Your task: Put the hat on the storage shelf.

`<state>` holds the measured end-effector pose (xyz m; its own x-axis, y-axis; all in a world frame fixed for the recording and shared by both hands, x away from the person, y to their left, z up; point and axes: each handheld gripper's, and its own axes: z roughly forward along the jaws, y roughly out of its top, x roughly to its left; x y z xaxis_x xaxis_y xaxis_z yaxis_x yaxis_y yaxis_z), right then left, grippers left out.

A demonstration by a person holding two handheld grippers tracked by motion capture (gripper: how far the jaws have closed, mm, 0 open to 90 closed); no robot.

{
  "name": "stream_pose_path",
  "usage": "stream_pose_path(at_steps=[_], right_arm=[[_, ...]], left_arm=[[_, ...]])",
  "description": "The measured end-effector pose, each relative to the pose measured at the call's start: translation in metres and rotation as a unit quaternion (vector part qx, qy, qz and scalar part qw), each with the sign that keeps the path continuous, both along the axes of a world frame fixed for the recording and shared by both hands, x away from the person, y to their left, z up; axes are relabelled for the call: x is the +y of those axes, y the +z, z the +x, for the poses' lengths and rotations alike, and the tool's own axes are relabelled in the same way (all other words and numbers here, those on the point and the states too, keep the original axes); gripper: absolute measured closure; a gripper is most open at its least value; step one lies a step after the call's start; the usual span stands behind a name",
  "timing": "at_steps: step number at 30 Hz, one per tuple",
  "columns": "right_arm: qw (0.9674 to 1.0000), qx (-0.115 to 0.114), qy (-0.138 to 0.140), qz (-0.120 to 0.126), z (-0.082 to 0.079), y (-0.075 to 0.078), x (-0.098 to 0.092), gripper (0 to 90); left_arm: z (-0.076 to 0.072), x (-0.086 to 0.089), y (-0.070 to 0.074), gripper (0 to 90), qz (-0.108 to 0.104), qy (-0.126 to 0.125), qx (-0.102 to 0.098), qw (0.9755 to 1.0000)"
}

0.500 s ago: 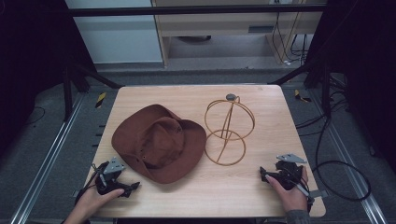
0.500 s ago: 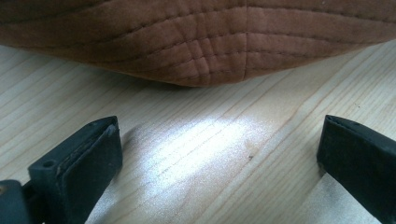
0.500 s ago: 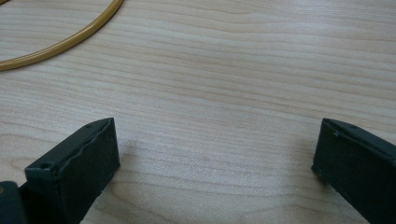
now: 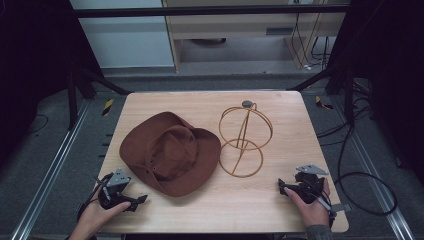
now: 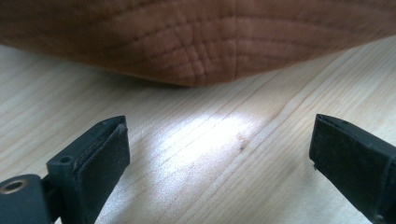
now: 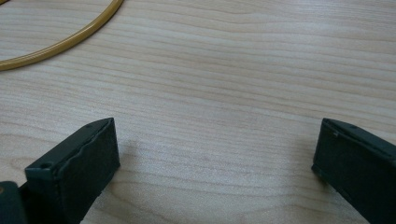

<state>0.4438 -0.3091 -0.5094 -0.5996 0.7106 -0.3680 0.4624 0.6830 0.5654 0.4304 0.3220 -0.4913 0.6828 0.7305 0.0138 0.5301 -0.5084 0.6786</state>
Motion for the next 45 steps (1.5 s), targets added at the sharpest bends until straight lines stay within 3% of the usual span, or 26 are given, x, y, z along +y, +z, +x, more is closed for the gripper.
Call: stream_pose_path(at_steps=[8, 13, 17, 23, 33, 39, 45], right_arm=[[1.0, 0.0, 0.0, 0.0, 0.0, 0.0, 0.0, 0.5], [1.0, 0.0, 0.0, 0.0, 0.0, 0.0, 0.0, 0.5], [1.0, 0.0, 0.0, 0.0, 0.0, 0.0, 0.0, 0.5], [1.0, 0.0, 0.001, 0.0, 0.0, 0.0, 0.0, 0.5], [1.0, 0.0, 0.001, 0.0, 0.0, 0.0, 0.0, 0.5], [1.0, 0.0, 0.0, 0.0, 0.0, 0.0, 0.0, 0.5], [1.0, 0.0, 0.0, 0.0, 0.0, 0.0, 0.0, 0.5]], left_arm=[[-0.01, 0.004, 0.015, 9.1, -0.043, 0.004, -0.037, 0.9984], [-0.014, 0.003, 0.025, 9.7, -0.069, -0.001, -0.057, 0.9959], [-0.013, 0.002, 0.032, 9.5, -0.083, -0.004, -0.063, 0.9946], [-0.002, -0.01, 0.054, 9.2, -0.052, -0.021, -0.069, 0.996], [0.039, -0.047, 0.094, 7.8, 0.017, -0.066, -0.061, 0.9958], [0.064, -0.062, 0.114, 7.4, 0.014, -0.072, -0.042, 0.9964], [0.09, -0.071, 0.122, 7.3, 0.015, -0.071, -0.023, 0.9971]])
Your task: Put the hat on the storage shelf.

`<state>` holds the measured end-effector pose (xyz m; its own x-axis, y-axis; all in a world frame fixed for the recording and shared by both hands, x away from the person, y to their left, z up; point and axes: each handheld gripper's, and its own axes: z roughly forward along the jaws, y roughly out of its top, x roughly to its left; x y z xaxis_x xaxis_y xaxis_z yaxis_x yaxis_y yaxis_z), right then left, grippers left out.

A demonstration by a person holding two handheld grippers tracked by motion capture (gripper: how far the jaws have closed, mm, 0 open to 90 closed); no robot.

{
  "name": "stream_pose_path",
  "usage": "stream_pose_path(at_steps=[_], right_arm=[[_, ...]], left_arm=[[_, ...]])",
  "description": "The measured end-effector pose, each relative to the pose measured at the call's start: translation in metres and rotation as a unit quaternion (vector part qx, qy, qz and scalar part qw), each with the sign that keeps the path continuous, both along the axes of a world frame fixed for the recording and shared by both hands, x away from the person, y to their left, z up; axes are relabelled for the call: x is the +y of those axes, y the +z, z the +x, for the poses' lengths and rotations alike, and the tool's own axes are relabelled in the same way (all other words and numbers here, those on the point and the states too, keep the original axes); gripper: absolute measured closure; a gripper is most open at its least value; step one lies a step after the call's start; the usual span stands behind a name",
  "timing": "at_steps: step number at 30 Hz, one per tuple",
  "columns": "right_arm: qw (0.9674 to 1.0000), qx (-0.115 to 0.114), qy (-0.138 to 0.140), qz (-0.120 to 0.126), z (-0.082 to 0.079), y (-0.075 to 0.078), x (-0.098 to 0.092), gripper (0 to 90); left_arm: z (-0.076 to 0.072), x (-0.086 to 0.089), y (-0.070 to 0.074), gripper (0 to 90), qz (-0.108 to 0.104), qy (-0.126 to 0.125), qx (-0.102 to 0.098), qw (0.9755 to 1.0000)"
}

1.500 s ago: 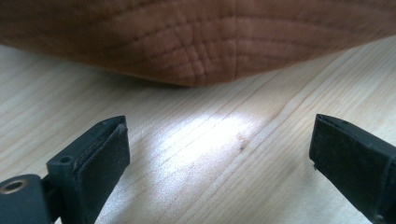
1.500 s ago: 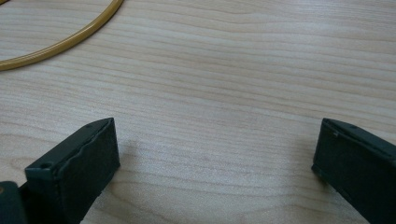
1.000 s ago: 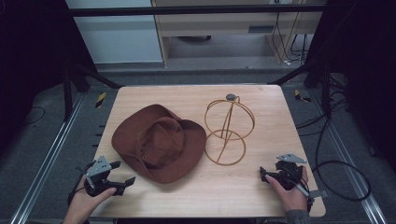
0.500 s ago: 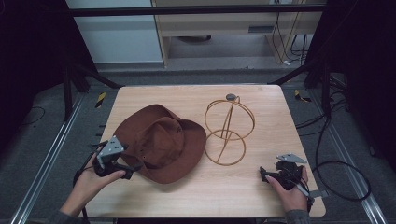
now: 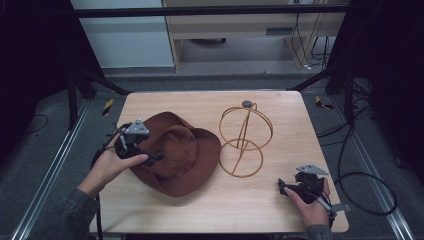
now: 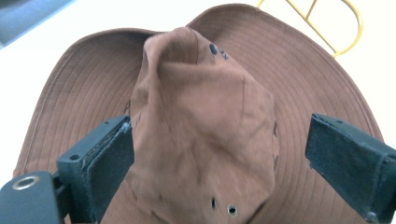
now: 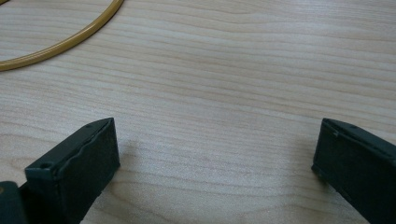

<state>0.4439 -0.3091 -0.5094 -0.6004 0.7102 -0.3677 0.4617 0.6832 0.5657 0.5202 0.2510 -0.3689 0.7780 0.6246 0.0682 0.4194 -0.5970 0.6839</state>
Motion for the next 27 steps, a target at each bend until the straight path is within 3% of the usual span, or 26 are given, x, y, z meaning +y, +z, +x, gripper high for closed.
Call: stream_pose_path(at_steps=[6, 14, 27], right_arm=[[1.0, 0.0, 0.0, 0.0, 0.0, 0.0, 0.0, 0.5], [1.0, 0.0, 0.0, 0.0, 0.0, 0.0, 0.0, 0.5], [1.0, 0.0, 0.0, -0.001, 0.001, 0.0, 0.0, 0.5]], left_arm=[[0.022, -0.007, 0.004, 6.7, 0.016, 0.0, 0.016, 0.9997], [0.037, -0.019, 0.002, 6.7, 0.026, -0.016, 0.028, 0.9991], [0.059, -0.024, -0.008, 8.5, 0.042, -0.01, 0.057, 0.9974]])
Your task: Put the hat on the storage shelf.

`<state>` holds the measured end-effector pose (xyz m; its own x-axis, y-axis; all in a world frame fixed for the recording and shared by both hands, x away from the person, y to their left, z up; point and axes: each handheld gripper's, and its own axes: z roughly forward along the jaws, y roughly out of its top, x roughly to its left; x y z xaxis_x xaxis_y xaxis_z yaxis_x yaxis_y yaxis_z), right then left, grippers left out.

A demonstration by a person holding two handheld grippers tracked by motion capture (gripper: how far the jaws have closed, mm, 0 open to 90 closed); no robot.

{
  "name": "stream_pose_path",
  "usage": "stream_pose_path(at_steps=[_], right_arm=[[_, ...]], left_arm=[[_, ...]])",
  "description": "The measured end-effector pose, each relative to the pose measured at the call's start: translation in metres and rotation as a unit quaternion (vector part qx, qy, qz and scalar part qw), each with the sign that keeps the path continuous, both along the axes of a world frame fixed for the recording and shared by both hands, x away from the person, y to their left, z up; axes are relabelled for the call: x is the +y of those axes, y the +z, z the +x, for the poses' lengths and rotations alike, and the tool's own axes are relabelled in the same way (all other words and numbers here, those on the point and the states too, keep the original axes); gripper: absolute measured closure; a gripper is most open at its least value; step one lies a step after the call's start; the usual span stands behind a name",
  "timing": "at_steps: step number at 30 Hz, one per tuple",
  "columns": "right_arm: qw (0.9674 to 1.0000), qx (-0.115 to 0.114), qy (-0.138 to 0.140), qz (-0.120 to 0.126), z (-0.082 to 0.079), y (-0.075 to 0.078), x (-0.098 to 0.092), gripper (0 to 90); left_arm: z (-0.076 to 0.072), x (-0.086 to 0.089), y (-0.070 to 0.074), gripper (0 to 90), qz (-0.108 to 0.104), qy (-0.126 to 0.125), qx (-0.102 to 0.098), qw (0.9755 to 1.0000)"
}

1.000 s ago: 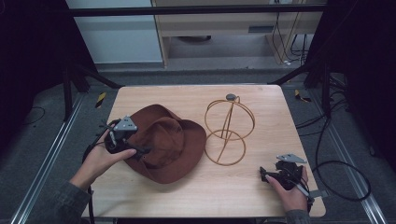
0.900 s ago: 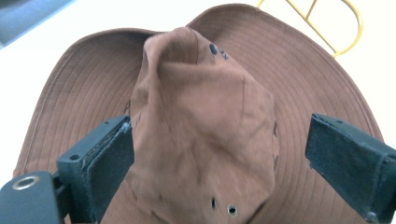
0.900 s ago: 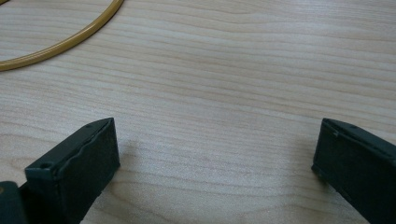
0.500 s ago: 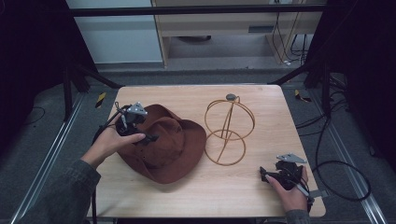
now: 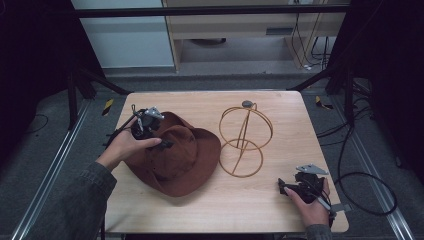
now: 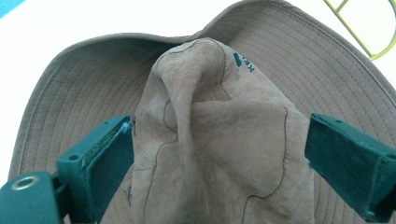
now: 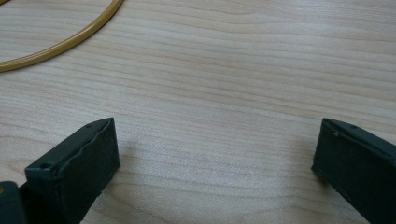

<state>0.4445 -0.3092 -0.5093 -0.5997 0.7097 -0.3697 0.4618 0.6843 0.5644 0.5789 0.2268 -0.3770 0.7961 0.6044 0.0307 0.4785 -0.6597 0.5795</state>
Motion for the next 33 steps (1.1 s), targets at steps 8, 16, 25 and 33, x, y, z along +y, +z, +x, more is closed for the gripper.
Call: stream_pose_path(at_steps=[8, 16, 25, 33], right_arm=[[1.0, 0.0, 0.001, 0.0, 0.0, 0.0, 0.0, 0.5], [1.0, 0.0, 0.0, 0.0, 0.0, 0.0, 0.0, 0.5], [1.0, 0.0, 0.001, 0.0, 0.0, 0.0, 0.0, 0.5], [1.0, 0.0, 0.001, 0.0, 0.0, 0.0, 0.0, 0.5]], left_arm=[[0.007, -0.004, -0.008, 22.8, 0.022, -0.003, 0.015, 0.9996], [0.013, -0.009, -0.01, 45.0, 0.046, -0.008, 0.029, 0.9985], [0.016, -0.009, -0.01, 82.5, 0.064, -0.006, 0.035, 0.9973], [0.008, -0.004, 0.0, 88.0, 0.057, -0.011, 0.021, 0.9981]])
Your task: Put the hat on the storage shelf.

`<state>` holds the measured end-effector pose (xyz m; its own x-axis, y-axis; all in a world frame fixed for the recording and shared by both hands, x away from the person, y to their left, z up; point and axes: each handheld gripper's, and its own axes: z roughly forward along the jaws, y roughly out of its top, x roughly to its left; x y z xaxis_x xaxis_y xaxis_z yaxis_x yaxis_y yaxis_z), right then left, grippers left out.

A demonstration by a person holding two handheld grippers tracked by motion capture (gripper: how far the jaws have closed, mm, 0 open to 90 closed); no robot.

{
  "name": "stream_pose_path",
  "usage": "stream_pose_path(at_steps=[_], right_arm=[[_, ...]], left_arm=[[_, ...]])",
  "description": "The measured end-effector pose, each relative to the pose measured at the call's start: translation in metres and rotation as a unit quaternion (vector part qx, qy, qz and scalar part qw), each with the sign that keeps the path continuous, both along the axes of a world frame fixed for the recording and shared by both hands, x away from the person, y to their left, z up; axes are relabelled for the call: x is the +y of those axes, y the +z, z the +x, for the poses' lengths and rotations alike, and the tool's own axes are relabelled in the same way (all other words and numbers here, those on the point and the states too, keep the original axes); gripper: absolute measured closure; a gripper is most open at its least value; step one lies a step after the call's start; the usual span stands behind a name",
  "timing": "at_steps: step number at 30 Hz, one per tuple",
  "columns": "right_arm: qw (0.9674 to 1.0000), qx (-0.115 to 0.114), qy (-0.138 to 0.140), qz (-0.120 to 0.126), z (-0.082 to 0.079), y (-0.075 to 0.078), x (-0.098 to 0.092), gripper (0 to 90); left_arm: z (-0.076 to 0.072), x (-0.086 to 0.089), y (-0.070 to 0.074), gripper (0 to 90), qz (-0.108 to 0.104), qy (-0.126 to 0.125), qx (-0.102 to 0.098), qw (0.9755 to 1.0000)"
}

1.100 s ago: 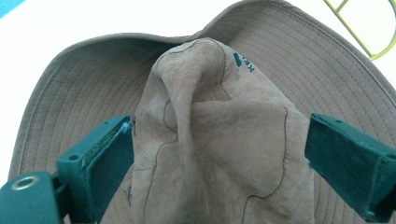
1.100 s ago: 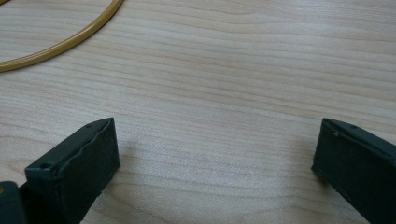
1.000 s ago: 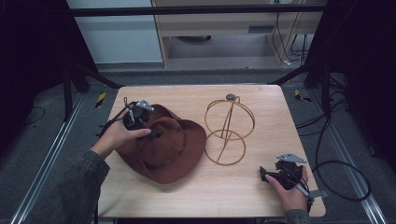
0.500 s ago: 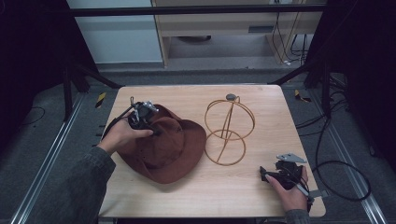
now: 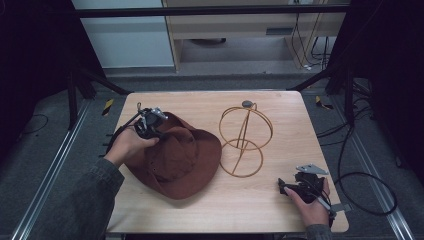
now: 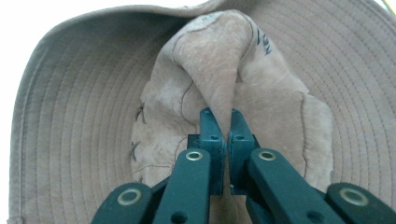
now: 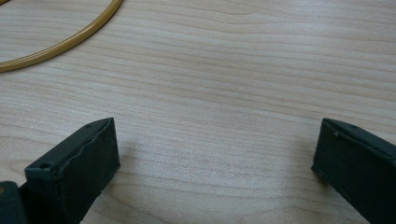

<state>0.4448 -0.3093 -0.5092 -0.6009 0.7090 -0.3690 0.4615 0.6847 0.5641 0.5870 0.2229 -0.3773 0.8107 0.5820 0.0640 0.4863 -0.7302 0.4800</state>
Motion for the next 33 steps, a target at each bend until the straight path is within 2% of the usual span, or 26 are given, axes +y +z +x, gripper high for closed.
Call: stream_pose_path(at_steps=[4, 15, 24, 25, 31, 33], right_arm=[[1.0, -0.001, 0.002, -0.002, 0.0, 0.0, 0.0, 0.5], [1.0, 0.0, 0.0, 0.0, 0.0, 0.0, 0.0, 0.5], [1.0, 0.0, 0.0, -0.001, 0.0, 0.0, 0.0, 0.4], [1.0, 0.0, -0.001, -0.002, 0.001, 0.0, 0.0, 0.4], [1.0, -0.001, -0.003, -0.007, 0.001, 0.0, -0.001, 0.4], [1.0, -0.001, -0.003, -0.007, 0.001, 0.0, -0.001, 0.4]], left_arm=[[-0.007, 0.005, 0.008, 88.1, -0.012, -0.001, -0.016, 0.9998], [-0.026, 0.018, 0.032, 88.3, -0.008, -0.007, -0.036, 0.9993], [-0.042, 0.032, 0.052, 88.4, -0.044, 0.003, -0.054, 0.9976], [-0.043, 0.034, 0.055, 88.4, -0.054, 0.006, -0.053, 0.9971], [-0.051, 0.034, 0.071, 88.4, -0.053, -0.005, -0.07, 0.9961], [-0.056, 0.033, 0.075, 88.4, -0.058, -0.007, -0.076, 0.9954]])
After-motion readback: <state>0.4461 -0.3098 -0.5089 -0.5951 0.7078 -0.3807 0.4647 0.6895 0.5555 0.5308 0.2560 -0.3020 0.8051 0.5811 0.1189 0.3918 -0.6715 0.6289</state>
